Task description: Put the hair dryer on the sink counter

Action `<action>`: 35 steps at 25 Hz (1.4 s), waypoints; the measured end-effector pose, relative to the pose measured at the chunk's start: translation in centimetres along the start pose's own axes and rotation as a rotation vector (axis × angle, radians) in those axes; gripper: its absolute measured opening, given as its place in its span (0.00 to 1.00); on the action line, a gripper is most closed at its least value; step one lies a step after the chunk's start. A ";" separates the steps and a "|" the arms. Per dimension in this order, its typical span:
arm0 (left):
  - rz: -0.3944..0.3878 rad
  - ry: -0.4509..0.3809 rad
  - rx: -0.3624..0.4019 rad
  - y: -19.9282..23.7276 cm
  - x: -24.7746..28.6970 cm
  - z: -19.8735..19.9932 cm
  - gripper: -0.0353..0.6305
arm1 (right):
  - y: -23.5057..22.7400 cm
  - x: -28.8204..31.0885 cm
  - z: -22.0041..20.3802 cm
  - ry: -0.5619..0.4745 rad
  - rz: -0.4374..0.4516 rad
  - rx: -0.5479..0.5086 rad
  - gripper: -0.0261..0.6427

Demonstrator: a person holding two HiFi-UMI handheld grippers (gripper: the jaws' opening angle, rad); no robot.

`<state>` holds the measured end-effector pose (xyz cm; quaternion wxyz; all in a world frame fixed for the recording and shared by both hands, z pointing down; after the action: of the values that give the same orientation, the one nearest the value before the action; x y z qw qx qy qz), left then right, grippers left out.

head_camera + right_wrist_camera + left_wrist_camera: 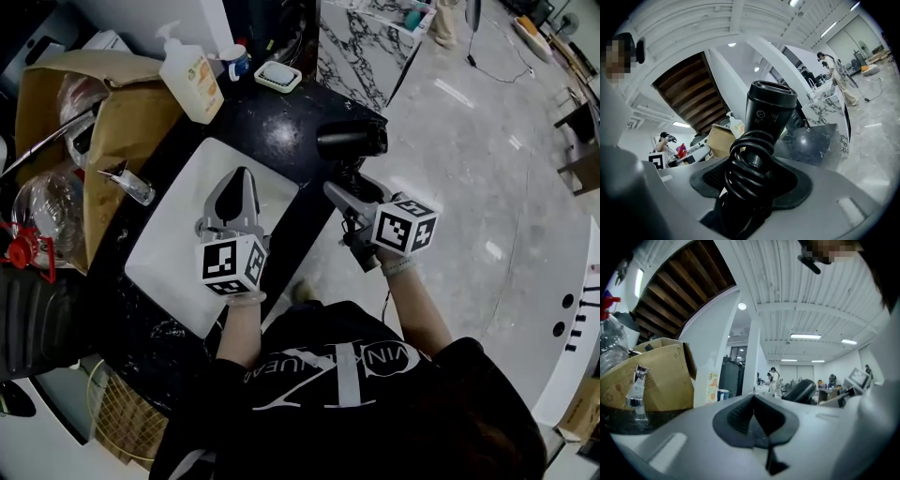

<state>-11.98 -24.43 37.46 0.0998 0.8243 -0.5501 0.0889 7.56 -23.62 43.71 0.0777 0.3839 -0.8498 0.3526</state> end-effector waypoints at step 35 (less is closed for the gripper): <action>0.227 0.040 -0.090 5.8 10.1 0.5 0.05 | -6.3 17.5 6.8 0.400 0.223 0.259 0.45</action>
<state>-13.47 -35.69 39.93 0.1367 0.7496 -0.6411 0.0913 0.82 -41.38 49.12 0.1552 0.2171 -0.8024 0.5338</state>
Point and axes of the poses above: the fingertips, and each gripper's own axes: x forward along the fingers, y to its left, z out of its top, the point moved 3 cm from there along -x, backward along the fingers, and after that the axes turned 14 degrees about y, right-handed, at the moved point
